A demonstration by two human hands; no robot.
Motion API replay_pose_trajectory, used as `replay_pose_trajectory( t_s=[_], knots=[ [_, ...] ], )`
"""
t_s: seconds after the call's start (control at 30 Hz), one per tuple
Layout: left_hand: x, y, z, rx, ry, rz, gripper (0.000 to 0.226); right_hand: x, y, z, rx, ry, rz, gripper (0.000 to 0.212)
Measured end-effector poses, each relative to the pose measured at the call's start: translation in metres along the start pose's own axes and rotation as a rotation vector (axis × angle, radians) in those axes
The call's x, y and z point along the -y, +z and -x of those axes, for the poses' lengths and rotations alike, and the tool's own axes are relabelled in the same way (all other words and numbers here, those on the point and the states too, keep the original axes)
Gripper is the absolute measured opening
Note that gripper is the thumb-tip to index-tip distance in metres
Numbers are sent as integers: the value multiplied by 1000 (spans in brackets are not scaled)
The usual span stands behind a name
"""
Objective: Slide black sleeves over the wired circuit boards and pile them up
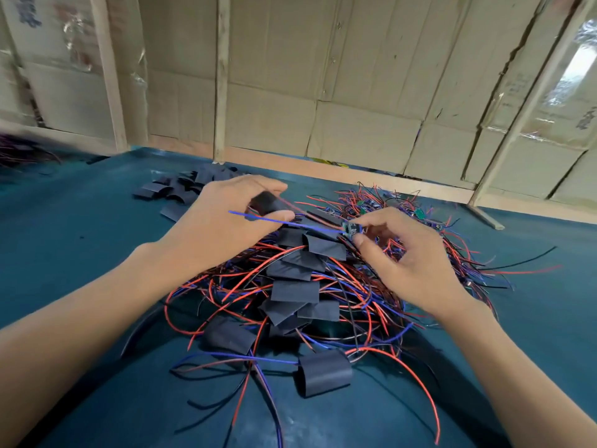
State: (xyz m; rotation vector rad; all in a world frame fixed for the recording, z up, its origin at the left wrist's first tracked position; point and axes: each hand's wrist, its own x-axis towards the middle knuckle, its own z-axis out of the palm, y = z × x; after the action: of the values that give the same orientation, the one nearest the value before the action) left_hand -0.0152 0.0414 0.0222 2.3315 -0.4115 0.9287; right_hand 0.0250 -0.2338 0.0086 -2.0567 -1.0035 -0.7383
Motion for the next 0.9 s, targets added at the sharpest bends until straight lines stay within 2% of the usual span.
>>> replay_pose_trajectory(
  t_s=[0.13,0.23,0.33,0.4,0.53,0.67,0.73,0.9],
  knots=[
    [-2,1,-2,-152,24,17,27,6,1,-5,-307,278,-311,10],
    [-1,1,-7,-166,-61,136,22,6,-5,-12,-454,377,-591,12],
    [-4,1,-8,-139,-148,286,18,3,-12,-13,-444,400,-767,18],
    [-7,2,-7,-112,-190,383,18,3,-13,-13,-442,427,-742,24],
    [-13,1,-3,-80,-209,415,21,7,-13,-17,-423,487,-651,29],
    [-21,-1,0,-90,-164,387,18,13,-25,-25,-432,628,-1105,13],
    [-25,-1,0,-95,-125,329,20,13,-34,-26,-491,638,-1298,7],
    [-36,0,2,-96,24,160,27,9,-51,-25,-637,579,-1499,10]
  ],
)
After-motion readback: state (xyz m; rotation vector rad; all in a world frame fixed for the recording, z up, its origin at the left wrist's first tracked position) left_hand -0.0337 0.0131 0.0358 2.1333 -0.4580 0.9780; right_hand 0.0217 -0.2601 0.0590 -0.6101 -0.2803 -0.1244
